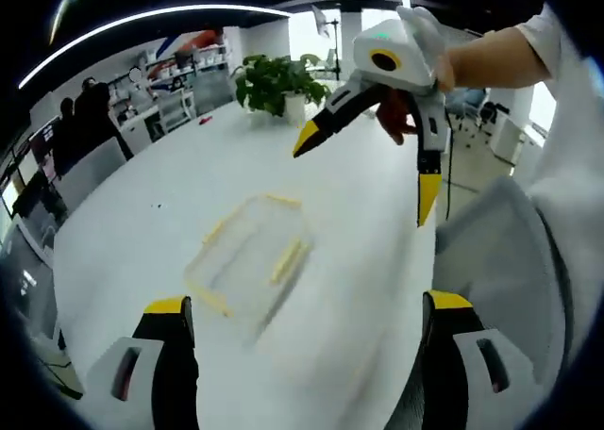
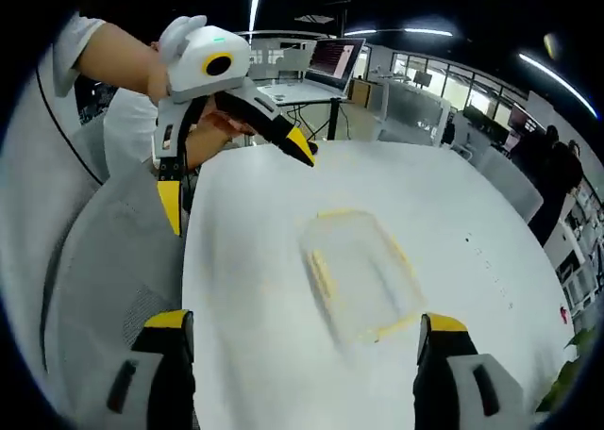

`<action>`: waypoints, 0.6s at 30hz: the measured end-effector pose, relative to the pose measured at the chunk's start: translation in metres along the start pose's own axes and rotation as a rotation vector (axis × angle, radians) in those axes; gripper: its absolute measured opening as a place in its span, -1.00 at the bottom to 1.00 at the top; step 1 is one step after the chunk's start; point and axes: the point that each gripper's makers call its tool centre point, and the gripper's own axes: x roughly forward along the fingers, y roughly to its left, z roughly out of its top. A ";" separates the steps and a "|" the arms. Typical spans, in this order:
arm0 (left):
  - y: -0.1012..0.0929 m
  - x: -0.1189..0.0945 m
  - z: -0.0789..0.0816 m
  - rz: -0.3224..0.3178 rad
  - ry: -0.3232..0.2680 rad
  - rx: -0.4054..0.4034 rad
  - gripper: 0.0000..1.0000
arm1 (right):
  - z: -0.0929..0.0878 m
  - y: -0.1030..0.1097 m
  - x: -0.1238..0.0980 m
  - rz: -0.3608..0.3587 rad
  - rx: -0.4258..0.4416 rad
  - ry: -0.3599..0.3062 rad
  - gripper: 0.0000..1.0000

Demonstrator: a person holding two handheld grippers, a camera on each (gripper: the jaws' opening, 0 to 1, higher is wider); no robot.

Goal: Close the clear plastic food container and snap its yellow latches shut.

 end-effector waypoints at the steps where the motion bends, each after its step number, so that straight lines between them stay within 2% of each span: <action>1: -0.003 -0.002 -0.001 -0.003 -0.008 -0.001 0.99 | -0.001 0.004 0.000 0.003 0.005 -0.004 0.98; 3: -0.006 -0.007 -0.004 0.009 -0.018 -0.010 0.99 | -0.003 0.012 -0.001 -0.001 0.002 -0.006 0.98; 6: -0.010 -0.014 -0.007 0.028 -0.041 -0.066 0.99 | -0.005 0.023 -0.004 -0.001 0.031 -0.023 0.98; 10: -0.016 -0.021 -0.018 0.056 -0.015 -0.072 0.99 | -0.007 0.040 -0.008 -0.017 0.082 -0.058 0.98; 15: -0.028 -0.032 -0.013 0.070 -0.062 -0.092 0.99 | -0.012 0.066 -0.012 -0.013 0.109 -0.081 0.98; 18: -0.034 -0.039 -0.013 0.098 -0.077 -0.081 0.99 | -0.014 0.073 -0.016 -0.028 0.129 -0.091 0.98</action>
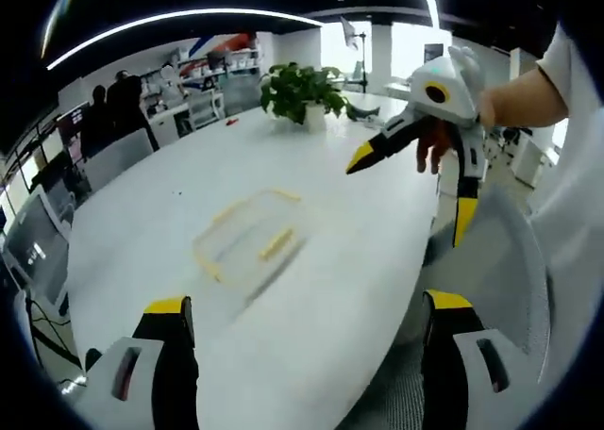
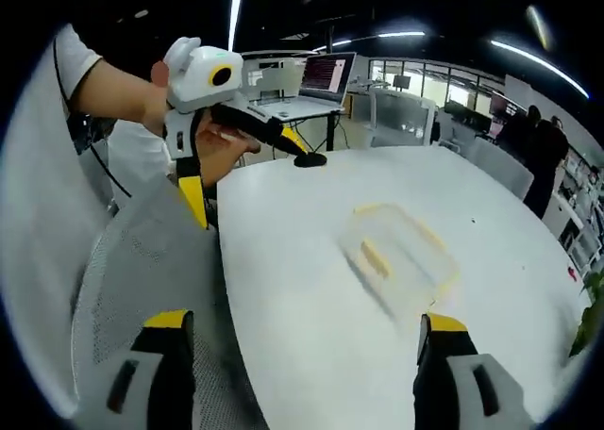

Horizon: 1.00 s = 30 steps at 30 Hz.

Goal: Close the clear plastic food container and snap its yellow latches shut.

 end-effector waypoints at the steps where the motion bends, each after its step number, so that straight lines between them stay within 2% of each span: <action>1: -0.002 -0.002 -0.001 0.004 -0.002 0.001 0.99 | -0.001 0.003 -0.001 -0.002 0.020 -0.004 0.98; 6: -0.020 -0.011 -0.016 -0.013 -0.001 -0.063 0.98 | -0.006 0.013 -0.006 -0.007 0.096 -0.025 0.98; 11: -0.022 -0.014 -0.032 0.010 -0.001 -0.163 0.98 | -0.007 0.019 -0.007 -0.020 0.151 -0.055 0.98; 20: -0.031 -0.011 -0.048 0.018 0.009 -0.170 0.97 | -0.017 0.037 -0.001 -0.010 0.197 -0.058 0.98; 28: -0.038 -0.010 -0.063 0.012 0.015 -0.196 0.96 | -0.024 0.042 0.003 -0.005 0.233 -0.060 0.98; 30: -0.038 -0.011 -0.062 0.013 0.013 -0.184 0.96 | -0.027 0.046 0.006 0.000 0.238 -0.058 0.98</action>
